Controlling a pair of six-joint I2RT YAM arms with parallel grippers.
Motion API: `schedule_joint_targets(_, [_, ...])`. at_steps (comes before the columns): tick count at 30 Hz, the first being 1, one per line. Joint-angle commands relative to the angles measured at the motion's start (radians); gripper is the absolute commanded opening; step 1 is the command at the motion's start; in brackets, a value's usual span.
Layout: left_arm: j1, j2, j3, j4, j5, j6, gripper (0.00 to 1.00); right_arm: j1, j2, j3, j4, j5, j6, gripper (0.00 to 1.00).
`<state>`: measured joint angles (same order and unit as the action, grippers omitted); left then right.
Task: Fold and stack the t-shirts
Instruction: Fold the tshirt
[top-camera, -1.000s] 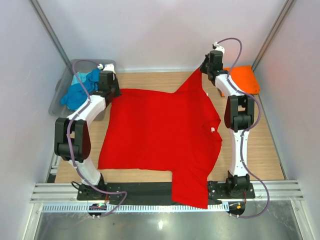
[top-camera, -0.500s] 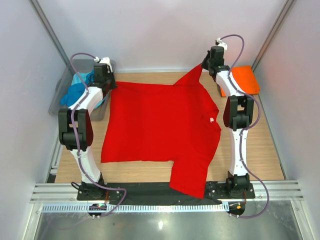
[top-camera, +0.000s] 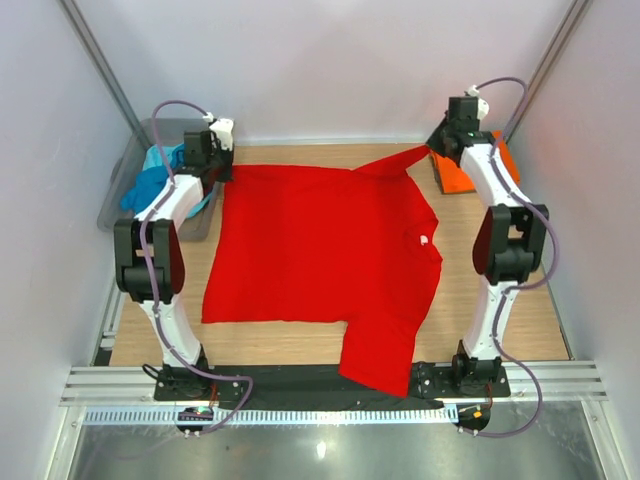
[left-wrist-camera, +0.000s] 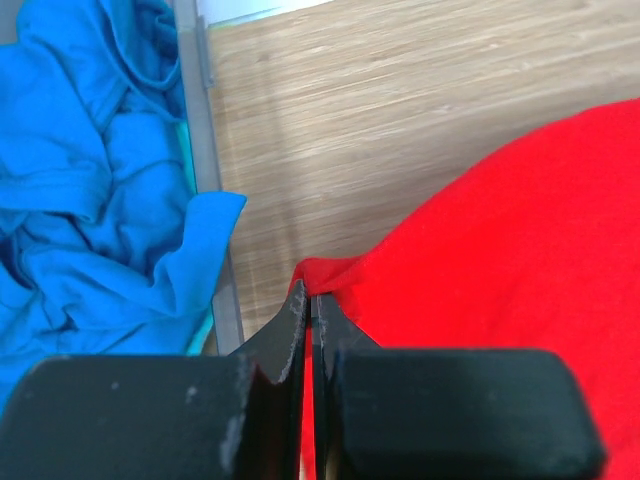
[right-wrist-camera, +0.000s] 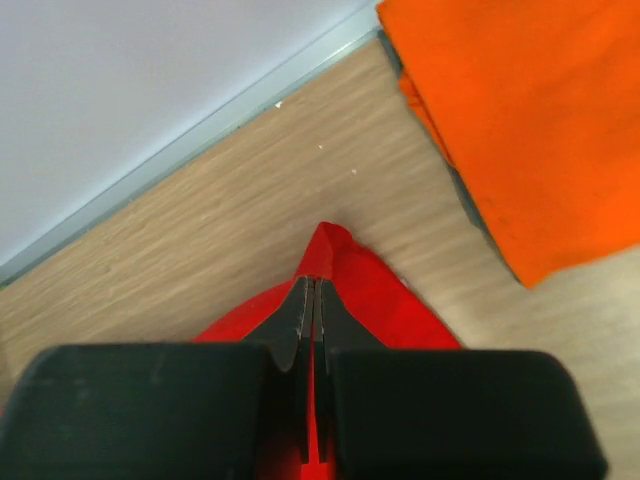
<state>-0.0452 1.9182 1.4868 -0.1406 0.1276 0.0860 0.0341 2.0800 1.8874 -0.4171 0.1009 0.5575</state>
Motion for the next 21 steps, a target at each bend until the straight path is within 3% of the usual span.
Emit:
schedule_joint_targets(1, [0.007, -0.094, -0.006, -0.004, 0.061, 0.158, 0.00, -0.022, -0.193, -0.129, -0.012, -0.021, 0.022, 0.01])
schedule_joint_targets(4, [0.004, -0.131, -0.034, -0.016, -0.035, 0.184, 0.00, -0.020, -0.294, -0.276, -0.005, -0.087, 0.021, 0.01])
schedule_joint_targets(10, [-0.001, -0.208, -0.131, -0.017, -0.045, 0.254, 0.00, -0.020, -0.457, -0.523, -0.008, -0.138, 0.019, 0.01])
schedule_joint_targets(21, [-0.053, -0.249, -0.233, -0.019, -0.121, 0.357, 0.00, -0.049, -0.621, -0.606, -0.184, -0.179, 0.019, 0.01])
